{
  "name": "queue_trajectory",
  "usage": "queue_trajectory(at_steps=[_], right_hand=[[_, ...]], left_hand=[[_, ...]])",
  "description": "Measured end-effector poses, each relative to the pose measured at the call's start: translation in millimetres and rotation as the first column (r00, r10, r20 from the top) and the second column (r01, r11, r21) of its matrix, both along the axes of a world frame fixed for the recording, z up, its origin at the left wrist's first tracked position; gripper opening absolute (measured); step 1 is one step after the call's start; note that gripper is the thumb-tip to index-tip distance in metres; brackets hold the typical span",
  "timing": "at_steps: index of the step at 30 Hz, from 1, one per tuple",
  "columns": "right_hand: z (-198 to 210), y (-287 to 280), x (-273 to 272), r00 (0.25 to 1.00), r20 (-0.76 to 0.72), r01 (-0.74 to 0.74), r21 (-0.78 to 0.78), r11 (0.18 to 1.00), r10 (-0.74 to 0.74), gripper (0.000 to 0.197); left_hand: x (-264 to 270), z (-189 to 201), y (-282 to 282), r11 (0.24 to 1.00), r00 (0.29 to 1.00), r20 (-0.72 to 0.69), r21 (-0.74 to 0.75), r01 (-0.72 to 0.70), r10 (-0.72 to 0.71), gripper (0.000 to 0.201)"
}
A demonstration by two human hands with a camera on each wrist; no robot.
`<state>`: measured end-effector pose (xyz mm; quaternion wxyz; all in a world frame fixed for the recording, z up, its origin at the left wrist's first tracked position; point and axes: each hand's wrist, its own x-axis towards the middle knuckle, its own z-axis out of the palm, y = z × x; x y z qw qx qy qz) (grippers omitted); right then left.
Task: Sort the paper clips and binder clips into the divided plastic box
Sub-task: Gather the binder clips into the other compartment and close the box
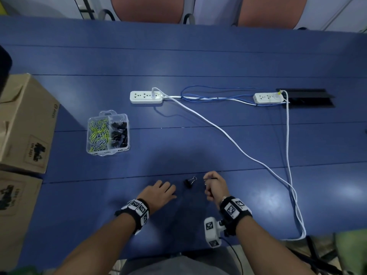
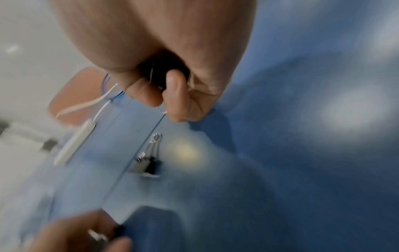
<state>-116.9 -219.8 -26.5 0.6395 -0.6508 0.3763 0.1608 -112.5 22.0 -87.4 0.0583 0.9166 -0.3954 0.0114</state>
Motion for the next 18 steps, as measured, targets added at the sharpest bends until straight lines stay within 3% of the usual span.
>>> queue_trajectory(at_steps=[1, 3, 5, 8, 10, 12, 15, 18], right_hand=[[1, 0, 1, 1.000, -0.012, 0.019, 0.049, 0.999, -0.019, 0.033], [1, 2, 4, 0.998, -0.020, -0.059, 0.001, 0.998, 0.059, 0.025], [-2, 4, 9, 0.964, -0.008, -0.261, -0.231, 0.937, 0.266, 0.020], [-4, 8, 12, 0.787, -0.031, -0.513, -0.590, 0.624, 0.617, 0.025], [-7, 13, 12, 0.620, -0.124, -0.640, -0.651, 0.408, 0.775, 0.040], [-8, 17, 14, 0.488, -0.238, -0.714, -0.662, 0.227, 0.840, 0.048], [-7, 21, 19, 0.430, -0.281, -0.712, -0.690, 0.131, 0.858, 0.036], [-10, 23, 20, 0.389, -0.301, -0.705, -0.706, 0.071, 0.871, 0.025]], left_hand=[[1, 1, 1, 1.000, 1.000, 0.006, -0.004, 0.022, -0.022, 0.029], [4, 2, 2, 0.999, 0.999, 0.011, -0.014, 0.052, -0.052, 0.028], [7, 1, 3, 0.998, 0.998, 0.008, -0.015, 0.066, -0.066, 0.028], [8, 2, 2, 0.998, 0.998, -0.023, -0.016, 0.055, -0.055, 0.026], [9, 5, 1, 0.999, 0.999, -0.039, -0.032, 0.037, -0.038, 0.025], [10, 8, 0, 0.999, 0.996, -0.084, -0.028, 0.025, -0.028, 0.023], [9, 12, 4, 0.993, 0.974, -0.203, -0.046, -0.108, 0.096, 0.031], [12, 21, 16, 0.914, 0.867, -0.388, -0.125, -0.386, 0.313, 0.037]])
